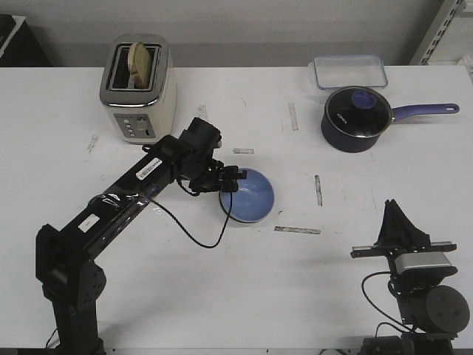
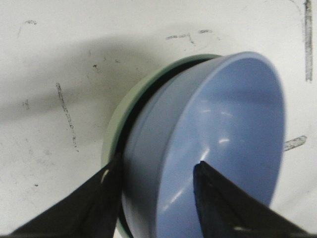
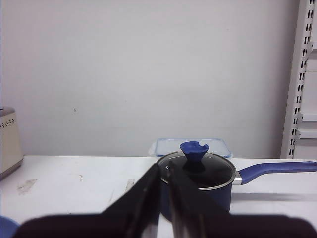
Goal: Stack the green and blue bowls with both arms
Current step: 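Lower the blue bowl into the green bowl and open the left gripper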
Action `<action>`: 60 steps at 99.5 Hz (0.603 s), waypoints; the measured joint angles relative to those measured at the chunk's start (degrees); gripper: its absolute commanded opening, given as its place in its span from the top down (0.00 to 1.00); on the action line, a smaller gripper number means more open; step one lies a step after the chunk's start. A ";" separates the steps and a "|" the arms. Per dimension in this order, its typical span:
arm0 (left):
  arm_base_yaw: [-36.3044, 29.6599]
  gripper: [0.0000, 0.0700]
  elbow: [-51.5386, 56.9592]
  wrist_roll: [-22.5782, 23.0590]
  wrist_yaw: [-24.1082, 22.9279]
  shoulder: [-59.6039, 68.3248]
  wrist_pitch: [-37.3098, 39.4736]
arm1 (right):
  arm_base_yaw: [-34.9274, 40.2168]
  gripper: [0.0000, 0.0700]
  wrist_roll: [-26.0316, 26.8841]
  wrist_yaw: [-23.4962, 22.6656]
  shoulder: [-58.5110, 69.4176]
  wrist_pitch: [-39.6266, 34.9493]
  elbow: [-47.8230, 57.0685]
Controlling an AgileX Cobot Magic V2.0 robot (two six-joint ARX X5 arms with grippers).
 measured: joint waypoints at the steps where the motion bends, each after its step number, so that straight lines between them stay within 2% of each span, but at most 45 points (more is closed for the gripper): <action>1: 0.00 0.58 0.00 0.00 0.00 -0.24 0.00 | 0.00 0.98 0.00 0.00 0.00 0.02 0.00; 16: 0.00 0.58 0.00 2.10 0.02 -3.45 1.01 | 0.00 0.98 0.00 0.00 0.00 0.02 0.00; 34: 0.11 0.58 -3.72 9.20 0.04 -8.17 6.93 | 0.00 0.98 0.00 0.00 0.00 0.00 0.00; 60: 2.19 0.60 -19.02 21.73 0.02 -18.01 24.74 | 0.00 0.98 0.00 0.00 0.00 0.00 0.00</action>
